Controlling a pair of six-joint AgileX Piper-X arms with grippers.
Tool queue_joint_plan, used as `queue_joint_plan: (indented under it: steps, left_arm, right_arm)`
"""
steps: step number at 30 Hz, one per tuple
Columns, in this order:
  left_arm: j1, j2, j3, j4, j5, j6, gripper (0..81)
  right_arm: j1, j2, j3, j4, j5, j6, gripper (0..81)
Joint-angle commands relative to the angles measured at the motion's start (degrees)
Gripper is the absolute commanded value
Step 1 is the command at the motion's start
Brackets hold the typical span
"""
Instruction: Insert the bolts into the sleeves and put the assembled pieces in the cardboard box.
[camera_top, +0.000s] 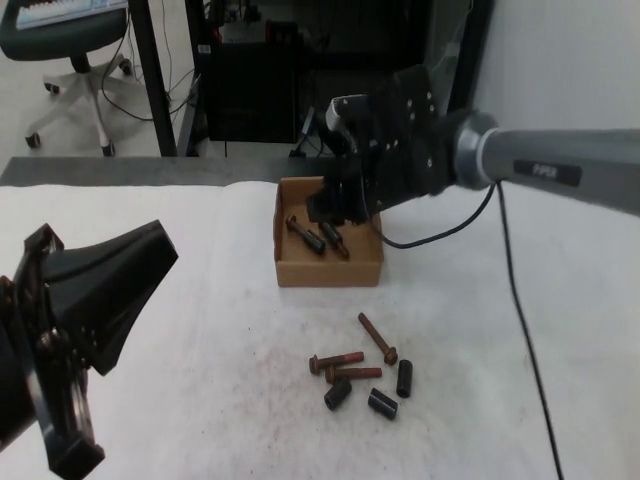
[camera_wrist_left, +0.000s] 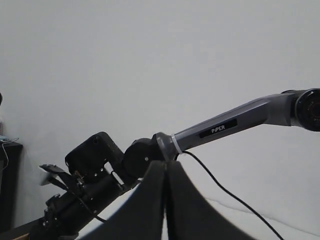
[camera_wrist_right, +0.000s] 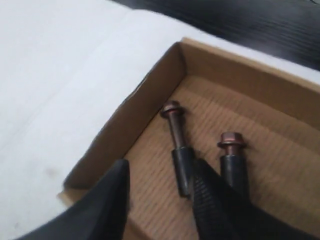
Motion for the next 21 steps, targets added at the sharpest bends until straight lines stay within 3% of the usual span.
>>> queue_joint_plan:
  steps: [1, 6, 11, 21]
  left_arm:
    - [0.18, -0.67, -0.1, -0.26, 0.44, -0.22, 0.3]
    - [0.18, -0.67, -0.1, -0.26, 0.44, -0.22, 0.3]
    - [0.18, -0.67, -0.1, -0.26, 0.56, -0.22, 0.3]
    - [0.18, -0.67, -0.1, -0.26, 3.24, -0.22, 0.3]
  right_arm:
    - [0.44, -4.5, -0.66, 7.81, -4.19, -10.19, 38.3]
    - [1.92, -7.31, -0.66, 22.64, -4.49, -30.46, 38.3]
    - [3.8, -6.63, -0.54, 29.45, 1.36, -36.86, 38.3]
    - [7.47, -5.47, 3.71, 28.9, 1.06, -48.56, 38.3]
